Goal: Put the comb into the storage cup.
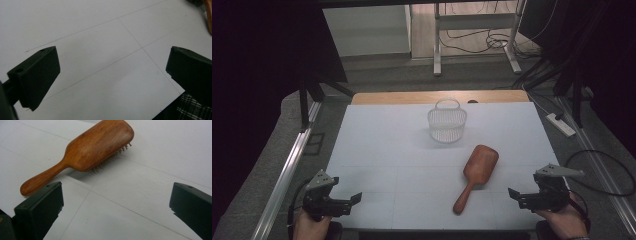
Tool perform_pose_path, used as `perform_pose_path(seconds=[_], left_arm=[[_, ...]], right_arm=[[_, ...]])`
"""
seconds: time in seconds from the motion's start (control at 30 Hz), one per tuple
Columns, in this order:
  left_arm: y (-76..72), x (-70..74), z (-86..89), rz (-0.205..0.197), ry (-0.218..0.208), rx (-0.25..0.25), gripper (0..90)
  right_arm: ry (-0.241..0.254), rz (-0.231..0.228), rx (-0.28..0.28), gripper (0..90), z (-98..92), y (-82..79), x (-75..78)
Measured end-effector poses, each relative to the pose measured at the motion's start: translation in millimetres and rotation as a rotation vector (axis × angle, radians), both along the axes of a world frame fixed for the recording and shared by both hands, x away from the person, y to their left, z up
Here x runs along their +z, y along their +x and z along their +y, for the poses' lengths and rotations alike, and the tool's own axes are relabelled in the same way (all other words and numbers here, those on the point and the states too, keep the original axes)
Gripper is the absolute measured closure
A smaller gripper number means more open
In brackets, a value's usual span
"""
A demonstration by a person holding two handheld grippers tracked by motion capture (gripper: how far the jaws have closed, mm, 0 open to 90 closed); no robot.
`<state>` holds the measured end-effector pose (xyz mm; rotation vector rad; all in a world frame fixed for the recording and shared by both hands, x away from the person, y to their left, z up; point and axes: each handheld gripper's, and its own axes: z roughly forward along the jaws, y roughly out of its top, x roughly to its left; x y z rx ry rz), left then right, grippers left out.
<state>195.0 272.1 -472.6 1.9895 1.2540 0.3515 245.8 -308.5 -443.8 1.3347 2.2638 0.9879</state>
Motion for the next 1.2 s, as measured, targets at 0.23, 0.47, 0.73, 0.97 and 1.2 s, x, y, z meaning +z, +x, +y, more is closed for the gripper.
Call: perform_pose_path(seconds=[0.23,0.47,0.73,0.97,1.2], left_arm=[[-0.8,0.1,2.3,-0.001,-0.017,-0.006,0.0],[-1.2,0.1,3.4,-0.009,-0.034,-0.022,0.0],[-1.3,0.0,4.4,-0.01,-0.044,-0.025,0.0],[-1.5,-0.1,2.7,-0.009,-0.03,-0.033,0.1],[-1.3,-0.3,3.3,-0.006,-0.035,-0.034,0.3]], right_arm=[[-0.003,0.002,0.007,0.0,1.0,0.3,-0.2],[0.001,0.006,0.009,0.0,0.6,0.5,-0.2],[-0.009,0.006,0.029,0.0,2.3,0.5,-0.3],[-0.016,0.011,0.053,0.0,4.3,1.0,-0.3],[-0.017,0.006,0.077,0.0,6.7,3.7,0.9]])
